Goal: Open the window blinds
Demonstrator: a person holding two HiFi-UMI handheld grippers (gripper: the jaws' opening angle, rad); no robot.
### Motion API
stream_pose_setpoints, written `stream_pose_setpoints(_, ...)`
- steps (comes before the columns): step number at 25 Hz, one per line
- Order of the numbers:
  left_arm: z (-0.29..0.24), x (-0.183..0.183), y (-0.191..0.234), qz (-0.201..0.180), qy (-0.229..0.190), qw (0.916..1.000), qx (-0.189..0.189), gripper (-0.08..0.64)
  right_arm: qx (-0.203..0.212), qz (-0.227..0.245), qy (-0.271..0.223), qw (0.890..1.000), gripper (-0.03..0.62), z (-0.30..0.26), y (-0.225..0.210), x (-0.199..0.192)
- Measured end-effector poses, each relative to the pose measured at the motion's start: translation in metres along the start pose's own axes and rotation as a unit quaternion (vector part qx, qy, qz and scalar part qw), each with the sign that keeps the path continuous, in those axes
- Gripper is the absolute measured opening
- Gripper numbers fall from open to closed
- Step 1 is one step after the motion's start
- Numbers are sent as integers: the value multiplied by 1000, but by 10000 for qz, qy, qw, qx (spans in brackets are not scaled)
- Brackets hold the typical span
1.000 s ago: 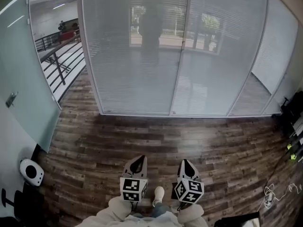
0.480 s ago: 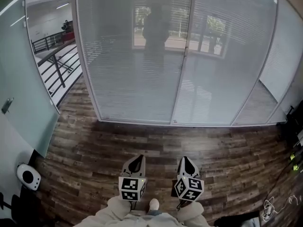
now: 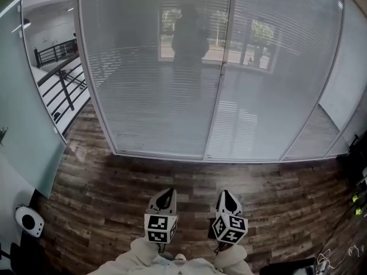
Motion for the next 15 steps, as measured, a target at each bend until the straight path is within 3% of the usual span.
stream_pose_setpoints(15, -149, 24, 49, 34, 1, 10000, -46, 0, -199, -97, 175, 9996, 14, -142, -32, 14)
Point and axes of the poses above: the fingertips, and each gripper's own axes: z backward along the fingers, y to its left, x out of its top, the point moved 9 cm from there along z, backward along the fingers, and after that the axes turned 2 degrees about z, right-handed, at the moved point
